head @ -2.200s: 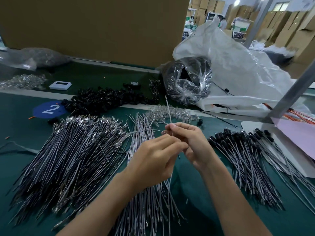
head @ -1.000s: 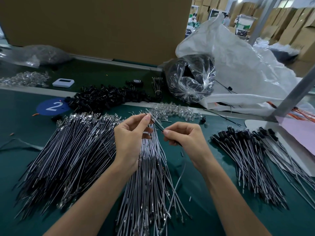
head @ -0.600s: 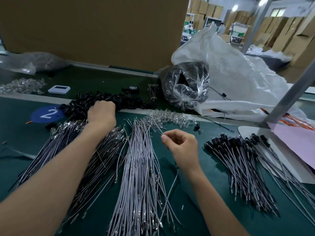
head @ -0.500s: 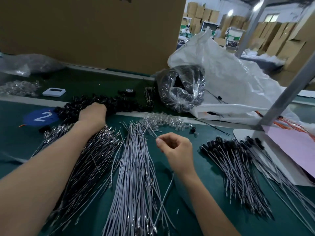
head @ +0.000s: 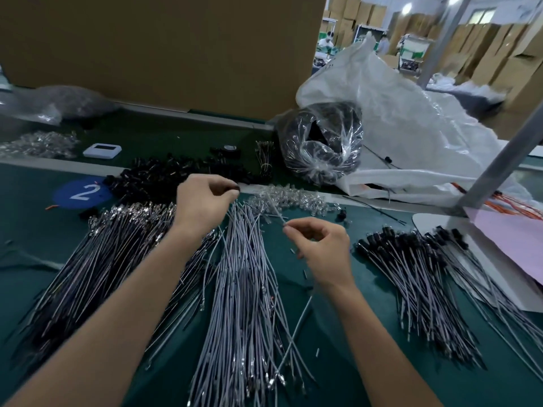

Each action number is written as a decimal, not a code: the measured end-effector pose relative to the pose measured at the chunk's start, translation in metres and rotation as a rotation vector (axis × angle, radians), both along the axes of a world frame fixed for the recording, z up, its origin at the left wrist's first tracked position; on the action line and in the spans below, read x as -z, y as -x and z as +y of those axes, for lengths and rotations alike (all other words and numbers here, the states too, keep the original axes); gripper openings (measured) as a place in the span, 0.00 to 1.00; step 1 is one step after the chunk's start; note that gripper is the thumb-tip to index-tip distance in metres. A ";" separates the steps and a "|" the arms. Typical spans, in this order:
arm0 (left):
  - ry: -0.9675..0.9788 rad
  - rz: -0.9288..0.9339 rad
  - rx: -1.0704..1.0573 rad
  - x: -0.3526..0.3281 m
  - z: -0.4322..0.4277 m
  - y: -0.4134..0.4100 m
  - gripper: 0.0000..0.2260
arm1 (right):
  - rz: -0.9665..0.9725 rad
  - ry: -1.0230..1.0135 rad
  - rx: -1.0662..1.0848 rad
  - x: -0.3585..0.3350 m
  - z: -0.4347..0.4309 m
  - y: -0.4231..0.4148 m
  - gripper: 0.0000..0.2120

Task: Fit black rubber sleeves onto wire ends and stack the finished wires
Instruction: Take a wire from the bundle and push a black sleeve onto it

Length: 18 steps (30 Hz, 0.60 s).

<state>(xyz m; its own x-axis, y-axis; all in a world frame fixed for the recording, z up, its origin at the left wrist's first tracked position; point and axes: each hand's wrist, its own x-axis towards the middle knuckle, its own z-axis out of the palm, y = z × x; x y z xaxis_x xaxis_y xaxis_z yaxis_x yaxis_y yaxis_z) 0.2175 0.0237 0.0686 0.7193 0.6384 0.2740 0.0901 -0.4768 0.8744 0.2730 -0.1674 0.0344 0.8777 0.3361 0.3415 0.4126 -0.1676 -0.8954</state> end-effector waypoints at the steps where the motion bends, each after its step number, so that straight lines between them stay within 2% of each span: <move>1: 0.120 -0.046 0.011 0.005 -0.009 0.005 0.06 | 0.006 -0.006 0.000 -0.001 -0.002 -0.001 0.07; 4: 0.433 -0.166 0.034 0.022 -0.024 0.017 0.09 | 0.019 -0.011 -0.012 -0.001 -0.005 -0.003 0.06; 8: 0.702 -0.318 0.046 0.036 -0.028 0.024 0.09 | 0.042 -0.051 -0.037 -0.003 -0.006 -0.005 0.05; 11: 0.771 -0.347 0.085 0.038 -0.028 0.024 0.07 | 0.054 -0.060 -0.044 -0.003 -0.007 -0.006 0.04; 18: 0.786 -0.377 0.152 0.039 -0.031 0.021 0.07 | 0.057 -0.045 -0.025 -0.002 -0.006 -0.006 0.04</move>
